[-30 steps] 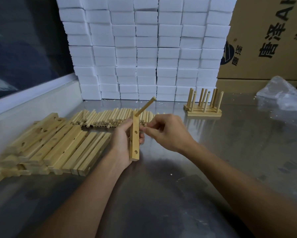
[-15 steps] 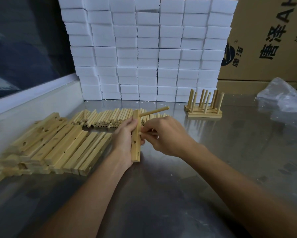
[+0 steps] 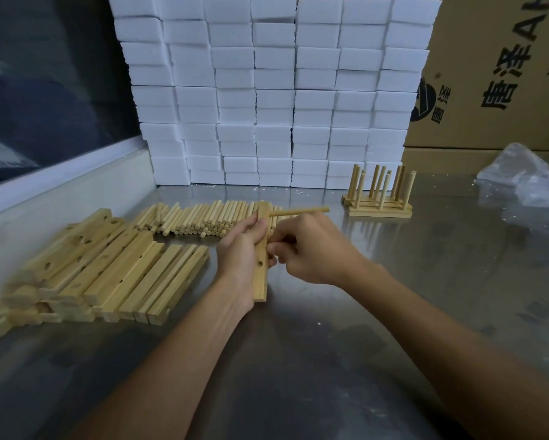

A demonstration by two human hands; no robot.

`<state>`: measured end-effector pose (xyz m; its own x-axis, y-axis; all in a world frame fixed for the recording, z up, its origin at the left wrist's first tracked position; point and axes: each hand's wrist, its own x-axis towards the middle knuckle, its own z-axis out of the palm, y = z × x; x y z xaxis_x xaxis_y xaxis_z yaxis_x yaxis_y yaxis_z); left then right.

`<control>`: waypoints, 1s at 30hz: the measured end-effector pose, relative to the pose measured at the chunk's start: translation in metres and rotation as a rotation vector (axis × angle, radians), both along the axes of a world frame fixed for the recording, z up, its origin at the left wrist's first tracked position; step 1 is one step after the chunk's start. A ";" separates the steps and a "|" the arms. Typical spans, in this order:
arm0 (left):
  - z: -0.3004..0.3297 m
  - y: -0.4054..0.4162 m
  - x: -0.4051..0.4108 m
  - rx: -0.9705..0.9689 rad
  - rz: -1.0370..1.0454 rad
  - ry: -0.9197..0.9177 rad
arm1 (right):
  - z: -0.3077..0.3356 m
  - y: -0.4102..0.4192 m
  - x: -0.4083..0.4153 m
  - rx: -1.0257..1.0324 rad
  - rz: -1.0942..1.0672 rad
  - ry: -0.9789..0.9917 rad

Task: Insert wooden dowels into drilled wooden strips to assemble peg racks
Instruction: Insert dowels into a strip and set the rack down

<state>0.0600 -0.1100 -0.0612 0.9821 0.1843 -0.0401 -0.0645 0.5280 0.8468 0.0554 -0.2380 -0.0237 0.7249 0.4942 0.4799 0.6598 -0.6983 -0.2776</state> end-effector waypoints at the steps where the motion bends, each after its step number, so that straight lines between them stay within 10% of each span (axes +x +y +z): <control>1: 0.000 0.000 0.000 0.008 -0.010 0.002 | 0.001 -0.001 0.001 -0.017 0.006 0.012; 10: 0.000 0.009 0.002 0.025 -0.014 0.031 | -0.003 -0.002 -0.003 -0.214 -0.057 -0.200; 17: -0.003 0.002 0.002 0.133 0.072 -0.020 | -0.003 0.000 0.000 0.071 -0.092 0.172; 22: -0.004 0.002 0.003 0.103 0.052 0.008 | -0.010 0.005 -0.006 -0.105 -0.135 -0.153; 30: -0.006 0.007 0.004 0.171 0.041 -0.001 | -0.012 0.001 0.002 0.172 -0.046 0.261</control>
